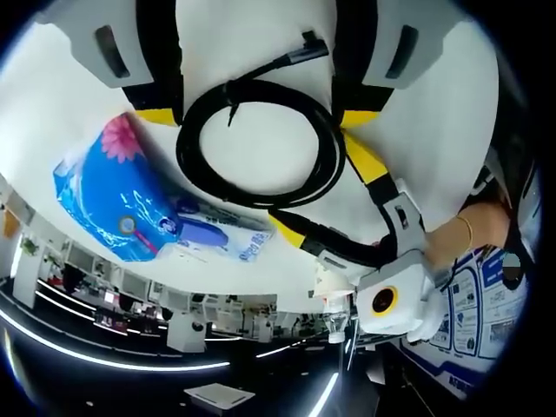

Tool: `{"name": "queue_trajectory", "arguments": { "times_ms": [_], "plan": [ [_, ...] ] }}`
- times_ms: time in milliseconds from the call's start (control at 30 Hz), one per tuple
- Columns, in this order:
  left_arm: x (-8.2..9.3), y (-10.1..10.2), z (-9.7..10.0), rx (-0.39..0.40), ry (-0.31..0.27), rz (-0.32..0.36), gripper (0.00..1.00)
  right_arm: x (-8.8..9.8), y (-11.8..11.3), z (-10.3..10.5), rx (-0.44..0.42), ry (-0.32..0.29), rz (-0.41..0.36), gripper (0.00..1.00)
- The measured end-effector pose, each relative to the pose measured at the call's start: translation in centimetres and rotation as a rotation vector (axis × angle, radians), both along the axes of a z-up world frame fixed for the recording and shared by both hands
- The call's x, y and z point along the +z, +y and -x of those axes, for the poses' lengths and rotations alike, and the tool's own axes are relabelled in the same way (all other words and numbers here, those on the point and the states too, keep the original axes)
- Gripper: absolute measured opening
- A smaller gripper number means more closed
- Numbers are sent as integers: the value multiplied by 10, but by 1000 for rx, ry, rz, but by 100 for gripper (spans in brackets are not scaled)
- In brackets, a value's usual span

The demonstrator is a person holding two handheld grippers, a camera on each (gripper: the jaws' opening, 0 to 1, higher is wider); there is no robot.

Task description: Arrange the tabletop items into an orderly group along one side of the table until the central work area is clear of visible clutter.

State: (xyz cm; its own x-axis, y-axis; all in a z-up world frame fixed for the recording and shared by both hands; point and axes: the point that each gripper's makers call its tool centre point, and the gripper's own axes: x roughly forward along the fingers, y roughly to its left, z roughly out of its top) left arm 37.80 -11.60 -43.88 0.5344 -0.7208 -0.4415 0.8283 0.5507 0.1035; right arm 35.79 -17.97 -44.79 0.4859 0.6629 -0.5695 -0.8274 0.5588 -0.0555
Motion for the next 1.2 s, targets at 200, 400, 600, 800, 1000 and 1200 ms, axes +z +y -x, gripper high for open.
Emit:
{"name": "queue_trajectory", "arguments": {
  "times_ms": [200, 400, 600, 800, 1000, 1200],
  "plan": [
    [3, 5, -11, 7, -7, -5, 58, 0, -1, 0, -8, -7, -3, 64],
    [6, 10, -22, -11, -29, -28, 51, 1, -2, 1, -11, -10, 0, 63],
    [7, 13, -27, -5, -35, -30, 50, 2, -5, 1, -13, -22, 7, 60],
    [7, 13, -27, -6, -35, -34, 50, 1, -6, 1, -11, -29, 13, 58],
    [7, 13, -25, -1, -30, -30, 50, 1, -6, -1, -6, -47, 27, 57],
    [7, 13, -25, 4, -31, -31, 49, 2, -6, -2, -13, -57, 28, 53]
  ]
}}
